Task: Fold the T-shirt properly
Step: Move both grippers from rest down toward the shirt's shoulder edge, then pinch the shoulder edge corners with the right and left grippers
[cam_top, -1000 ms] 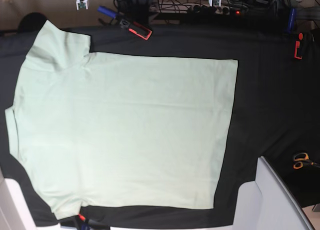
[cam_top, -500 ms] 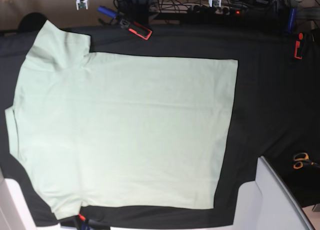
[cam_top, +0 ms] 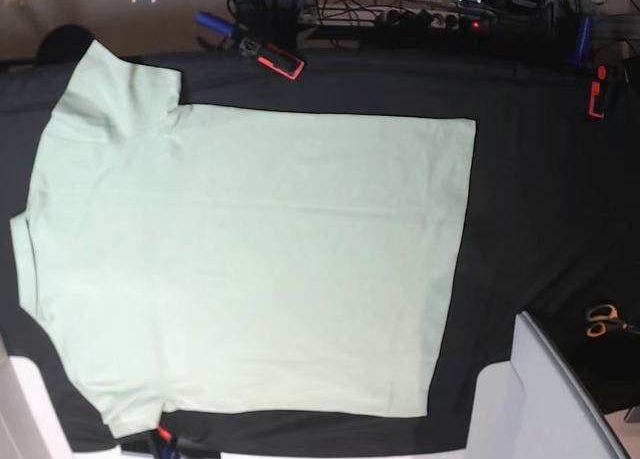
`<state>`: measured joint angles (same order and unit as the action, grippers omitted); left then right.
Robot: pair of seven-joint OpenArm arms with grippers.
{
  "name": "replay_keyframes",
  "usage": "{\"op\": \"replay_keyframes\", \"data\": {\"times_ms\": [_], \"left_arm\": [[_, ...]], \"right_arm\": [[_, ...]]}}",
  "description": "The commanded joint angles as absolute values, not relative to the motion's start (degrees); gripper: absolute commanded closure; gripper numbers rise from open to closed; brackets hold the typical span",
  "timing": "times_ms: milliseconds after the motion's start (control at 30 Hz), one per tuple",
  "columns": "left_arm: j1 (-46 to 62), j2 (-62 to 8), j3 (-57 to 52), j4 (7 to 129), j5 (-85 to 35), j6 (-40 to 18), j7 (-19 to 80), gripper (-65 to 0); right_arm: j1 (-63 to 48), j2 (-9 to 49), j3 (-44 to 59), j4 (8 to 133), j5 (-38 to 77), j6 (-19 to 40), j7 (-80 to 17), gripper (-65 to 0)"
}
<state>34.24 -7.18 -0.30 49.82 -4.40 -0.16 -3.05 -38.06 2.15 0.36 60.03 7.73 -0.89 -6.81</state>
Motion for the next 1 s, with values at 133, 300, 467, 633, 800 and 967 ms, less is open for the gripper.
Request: {"op": "replay_keyframes", "data": {"times_ms": [133,300,467,633,800,967], "left_arm": [[42.2,-8.5,-0.5,66.1,-4.4,0.2,-3.4,0.0],[49.0,-8.9,-1.4,83.3,-4.4,0.2,0.3,0.0],[50.7,-8.9,-6.5,95.4,-4.4,0.2,6.3,0.0],[47.5,-9.1,-10.9,99.9,-4.4,0.2,9.1,0.0],[44.8,-9.3,-13.1,99.7,-4.4,0.1,9.0,0.0],[43.6,-9.3,-13.1,99.4,-4.4,0.1,9.0,0.0]], "right_arm": [[-44.7,2.4,2.7,78.5,8.0,-0.7,-15.3,0.0],[-48.9,2.1,7.7,91.6,8.0,-0.7,-20.0,0.0],[-48.4,2.1,11.4,99.2,8.1,-0.6,-19.9,0.0],[-42.2,1.9,15.4,100.5,14.1,5.1,-19.9,-0.3],[-37.4,1.9,25.2,98.5,30.8,16.8,-20.2,-0.4],[-35.4,2.3,29.8,93.6,39.3,22.5,-20.2,-20.9]]}}
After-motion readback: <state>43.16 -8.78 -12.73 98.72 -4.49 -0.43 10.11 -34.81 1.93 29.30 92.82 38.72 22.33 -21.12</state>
